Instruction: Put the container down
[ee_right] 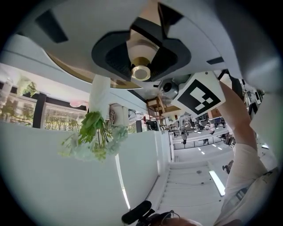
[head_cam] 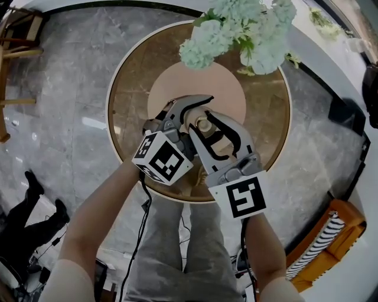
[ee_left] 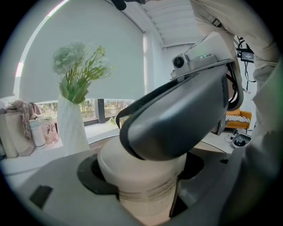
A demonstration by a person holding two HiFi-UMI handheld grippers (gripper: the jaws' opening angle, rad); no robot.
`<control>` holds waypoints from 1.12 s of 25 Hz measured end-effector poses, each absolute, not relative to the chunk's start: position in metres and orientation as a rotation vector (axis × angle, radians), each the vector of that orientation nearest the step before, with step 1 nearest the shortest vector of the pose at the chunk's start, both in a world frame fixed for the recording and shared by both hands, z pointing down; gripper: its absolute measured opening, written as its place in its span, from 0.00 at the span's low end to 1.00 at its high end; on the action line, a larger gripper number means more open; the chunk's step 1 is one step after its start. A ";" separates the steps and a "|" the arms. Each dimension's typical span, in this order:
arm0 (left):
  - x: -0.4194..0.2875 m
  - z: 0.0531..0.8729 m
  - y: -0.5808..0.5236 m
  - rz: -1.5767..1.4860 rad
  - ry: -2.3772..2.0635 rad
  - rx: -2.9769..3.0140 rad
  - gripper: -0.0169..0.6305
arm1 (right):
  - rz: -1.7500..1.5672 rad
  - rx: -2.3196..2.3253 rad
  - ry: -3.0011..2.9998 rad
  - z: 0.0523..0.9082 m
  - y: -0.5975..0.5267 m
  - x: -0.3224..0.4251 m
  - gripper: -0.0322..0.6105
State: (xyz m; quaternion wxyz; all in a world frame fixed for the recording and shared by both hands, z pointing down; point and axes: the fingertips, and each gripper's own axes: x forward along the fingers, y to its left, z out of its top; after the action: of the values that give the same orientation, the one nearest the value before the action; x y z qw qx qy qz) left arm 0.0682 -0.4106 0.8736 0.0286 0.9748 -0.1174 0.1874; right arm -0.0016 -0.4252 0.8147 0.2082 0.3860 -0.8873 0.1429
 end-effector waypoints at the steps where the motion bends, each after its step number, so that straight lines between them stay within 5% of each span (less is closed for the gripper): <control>1: 0.069 0.880 -0.410 0.590 -0.356 3.001 0.55 | 0.402 1.076 -2.465 0.820 -0.426 0.000 0.27; 28: 0.065 0.957 -0.405 0.923 -0.276 2.935 0.55 | 0.275 1.016 -2.404 0.885 -0.423 -0.002 0.27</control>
State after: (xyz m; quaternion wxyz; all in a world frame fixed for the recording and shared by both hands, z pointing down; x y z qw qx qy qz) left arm 0.0646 -0.4049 0.9571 0.0262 0.9498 -0.0894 0.2986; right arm -0.0024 -0.4233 0.8854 0.2556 0.3744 -0.8856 0.1012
